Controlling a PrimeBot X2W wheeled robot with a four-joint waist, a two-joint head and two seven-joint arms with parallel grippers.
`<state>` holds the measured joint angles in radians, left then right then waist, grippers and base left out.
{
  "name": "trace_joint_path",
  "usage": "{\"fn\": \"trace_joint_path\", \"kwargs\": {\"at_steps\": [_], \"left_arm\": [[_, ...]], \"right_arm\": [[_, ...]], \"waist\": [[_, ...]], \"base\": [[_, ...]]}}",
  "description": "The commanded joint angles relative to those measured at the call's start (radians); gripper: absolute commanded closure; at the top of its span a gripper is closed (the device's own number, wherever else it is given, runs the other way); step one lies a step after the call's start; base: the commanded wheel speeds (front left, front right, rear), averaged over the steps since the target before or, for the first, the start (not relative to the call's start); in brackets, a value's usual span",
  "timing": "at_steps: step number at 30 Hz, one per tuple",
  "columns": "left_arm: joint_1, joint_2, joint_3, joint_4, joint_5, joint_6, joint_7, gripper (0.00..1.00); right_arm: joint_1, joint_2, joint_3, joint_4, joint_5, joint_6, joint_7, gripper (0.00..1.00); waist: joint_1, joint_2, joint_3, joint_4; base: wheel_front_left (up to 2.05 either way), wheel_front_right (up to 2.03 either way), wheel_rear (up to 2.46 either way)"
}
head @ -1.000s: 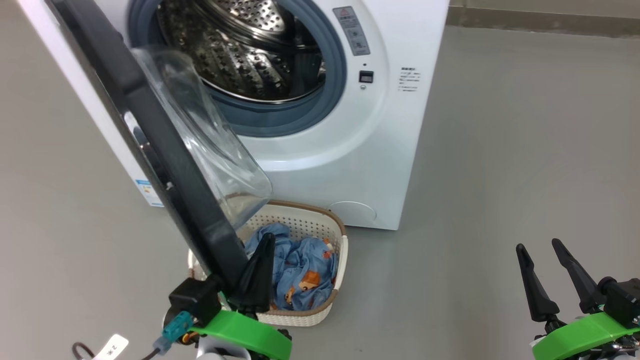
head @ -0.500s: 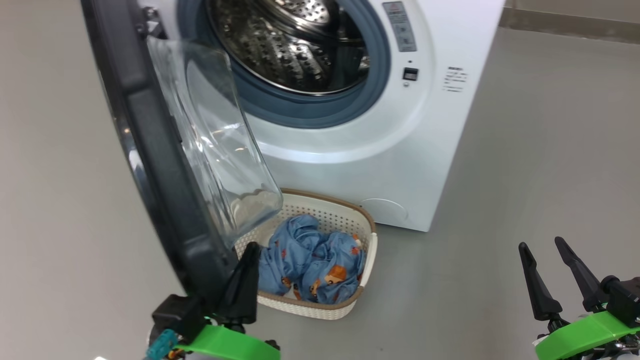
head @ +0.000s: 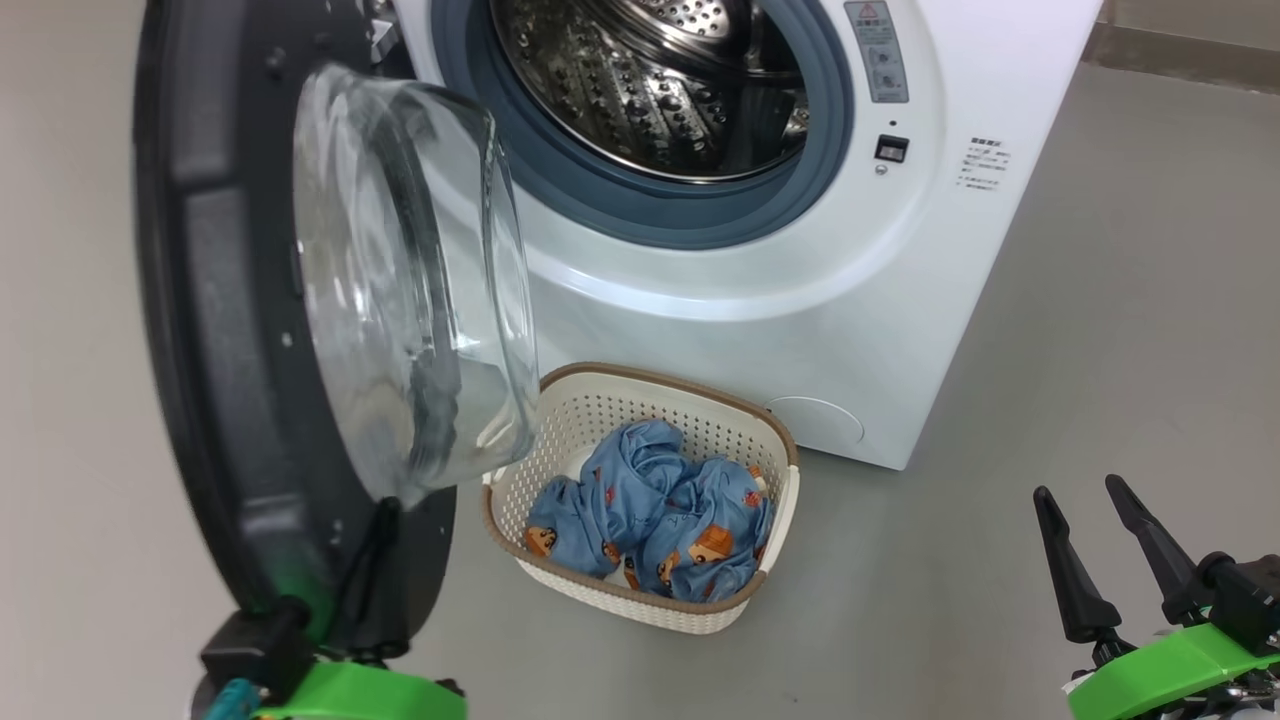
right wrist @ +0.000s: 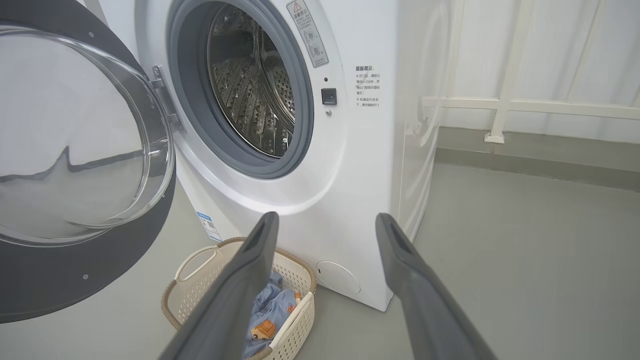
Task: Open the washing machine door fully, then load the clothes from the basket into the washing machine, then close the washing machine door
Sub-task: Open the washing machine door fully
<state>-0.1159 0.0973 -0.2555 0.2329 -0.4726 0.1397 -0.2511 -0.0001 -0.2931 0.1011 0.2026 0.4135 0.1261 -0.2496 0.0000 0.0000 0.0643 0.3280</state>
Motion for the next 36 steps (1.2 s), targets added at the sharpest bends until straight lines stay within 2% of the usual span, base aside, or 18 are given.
{"fn": "trace_joint_path", "kwargs": {"at_steps": [1,13,23,36], "left_arm": [[-0.010,0.030,0.051,-0.026,-0.005,0.014,-0.011,1.00],[-0.033,0.095,0.157,-0.009,-0.017,0.056,-0.011,1.00],[-0.093,0.130,0.262,0.033,-0.016,0.073,-0.011,1.00],[-0.190,0.162,0.387,0.129,0.013,0.052,-0.011,1.00]], "right_arm": [[0.001,-0.024,0.021,-0.026,-0.010,0.005,-0.012,0.00],[-0.010,-0.045,0.023,-0.034,-0.006,0.005,-0.012,0.00],[-0.026,-0.073,0.024,-0.037,0.003,0.005,-0.012,0.00],[-0.053,-0.101,0.023,-0.051,0.006,0.005,-0.012,0.00]], "waist": [[0.0000,0.0000,0.002,0.004],[0.0000,0.0000,0.037,0.024],[0.0000,0.0000,0.082,0.037],[0.0000,0.0000,0.140,0.043]], "base": [[0.00,0.00,0.00],[0.00,0.00,0.00],[0.00,0.00,0.00],[0.00,0.00,0.00]]}}
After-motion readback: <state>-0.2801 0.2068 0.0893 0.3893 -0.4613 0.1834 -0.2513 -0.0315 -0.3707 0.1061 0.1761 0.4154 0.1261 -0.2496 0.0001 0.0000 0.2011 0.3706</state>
